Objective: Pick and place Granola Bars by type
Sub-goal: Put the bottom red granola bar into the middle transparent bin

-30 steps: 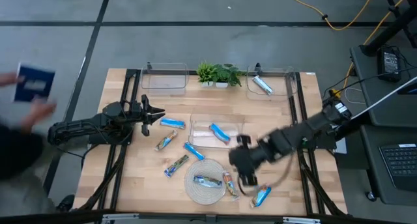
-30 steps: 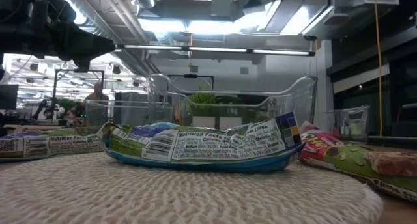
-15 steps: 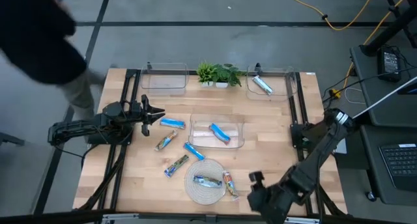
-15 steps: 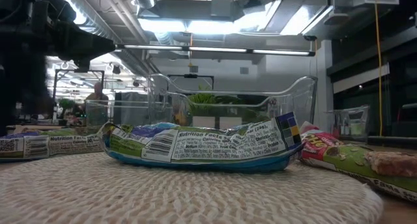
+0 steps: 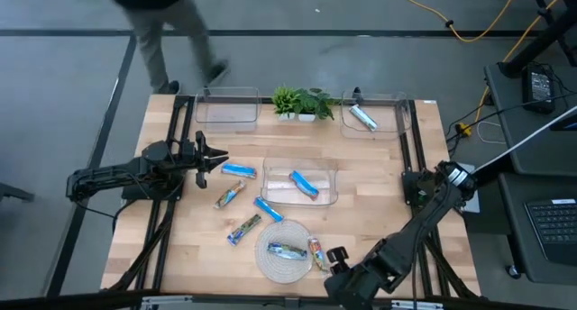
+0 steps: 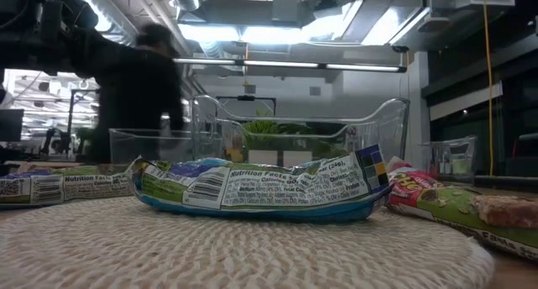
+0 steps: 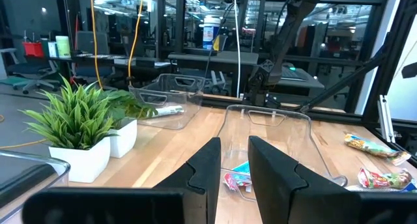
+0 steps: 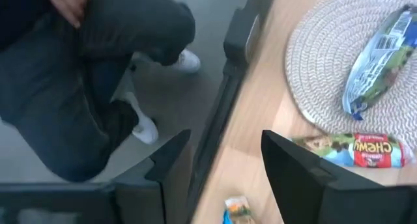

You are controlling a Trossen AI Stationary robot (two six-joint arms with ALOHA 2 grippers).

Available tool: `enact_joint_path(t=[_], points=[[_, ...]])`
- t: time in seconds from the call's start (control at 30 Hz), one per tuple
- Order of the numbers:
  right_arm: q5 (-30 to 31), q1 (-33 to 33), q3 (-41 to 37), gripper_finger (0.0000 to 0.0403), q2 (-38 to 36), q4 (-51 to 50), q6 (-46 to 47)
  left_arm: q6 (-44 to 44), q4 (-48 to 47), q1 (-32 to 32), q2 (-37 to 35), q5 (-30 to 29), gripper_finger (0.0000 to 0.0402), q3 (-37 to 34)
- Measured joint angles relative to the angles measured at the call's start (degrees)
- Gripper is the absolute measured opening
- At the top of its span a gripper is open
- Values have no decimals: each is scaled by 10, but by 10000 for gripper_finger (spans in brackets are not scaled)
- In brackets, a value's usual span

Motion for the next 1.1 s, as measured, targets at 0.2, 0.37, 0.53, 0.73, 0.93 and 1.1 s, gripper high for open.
enact_joint_path(t=[0.2,0.37,0.53,0.73,0.93,1.1], points=[[20,-17,15,186,19,10,93,0,0,0,0,0,72,0],[21,-29,15,186,29,10,135,0,0,0,0,0,72,0],[21,-39,15,186,36,16,139,0,0,0,0,0,72,0],[52,-53,14,186,43,31,210,0,0,0,0,0,72,0],[84,-63,14,197,52,14,253,0,0,0,0,0,72,0],[102,-63,14,243,64,-23,276,0,0,0,0,0,72,0]])
